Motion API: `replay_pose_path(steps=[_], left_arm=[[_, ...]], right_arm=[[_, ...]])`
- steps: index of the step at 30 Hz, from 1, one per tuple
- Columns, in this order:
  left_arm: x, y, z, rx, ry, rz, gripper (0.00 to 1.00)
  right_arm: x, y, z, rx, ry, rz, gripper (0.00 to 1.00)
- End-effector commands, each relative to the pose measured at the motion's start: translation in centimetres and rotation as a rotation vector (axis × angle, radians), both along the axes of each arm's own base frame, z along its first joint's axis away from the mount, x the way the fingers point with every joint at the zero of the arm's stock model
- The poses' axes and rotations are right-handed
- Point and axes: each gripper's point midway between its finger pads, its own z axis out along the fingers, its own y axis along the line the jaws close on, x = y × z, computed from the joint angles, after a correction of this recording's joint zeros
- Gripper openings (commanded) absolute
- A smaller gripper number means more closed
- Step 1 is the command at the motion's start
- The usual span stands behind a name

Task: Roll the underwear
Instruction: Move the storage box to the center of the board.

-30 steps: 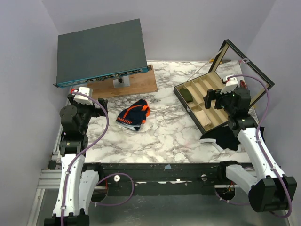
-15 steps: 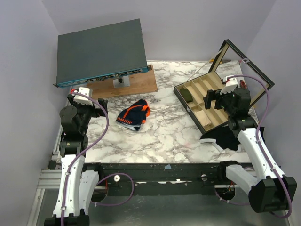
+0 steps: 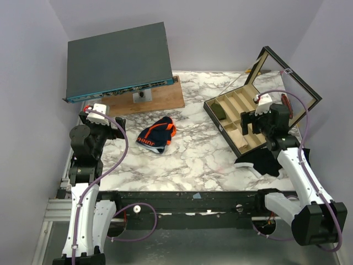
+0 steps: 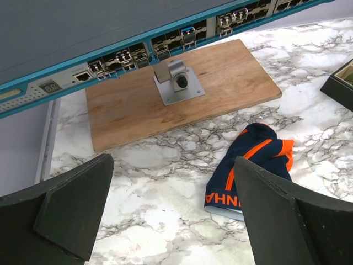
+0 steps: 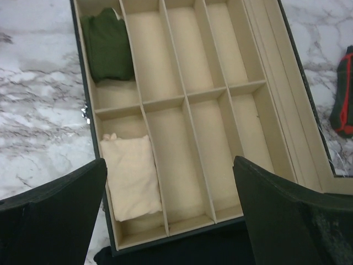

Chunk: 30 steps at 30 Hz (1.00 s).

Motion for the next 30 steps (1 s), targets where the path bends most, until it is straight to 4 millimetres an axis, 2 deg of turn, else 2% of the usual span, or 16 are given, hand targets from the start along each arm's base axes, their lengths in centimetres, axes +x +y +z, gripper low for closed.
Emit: replay_pose_path(steps=[1, 3, 14, 21, 29, 30], left_arm=[[-0.5, -0.3, 1.2, 0.008, -0.005, -0.023, 0.99], [-0.6, -0.4, 1.1, 0.006, -0.001, -0.033, 0.99], [-0.6, -0.8, 0.8, 0.009, 0.004, -0.058, 0.99], [-0.6, -1.0, 0.6, 0.008, 0.008, -0.068, 0.99], [-0.7, -1.1, 0.5, 0.008, 0.005, -0.074, 0.98], [-0.6, -1.1, 0.5, 0.008, 0.005, -0.074, 0.99]], right_arm=[[-0.7, -1.9, -1.9, -0.093, 0.085, -0.063, 1.0], [-0.6, -2.4, -2.4, -0.103, 0.107, -0.097, 1.0], [0.7, -2.5, -5.8, -0.103, 0.248, -0.122, 0.96], [0.8, -2.7, -5.8, -0.104, 0.244, -0.134, 0.95], [1.5, -4.0, -7.1, -0.08, 0.275, -0.163, 0.9], [1.7, -4.7, -7.5, -0.072, 0.287, -0.177, 0.88]])
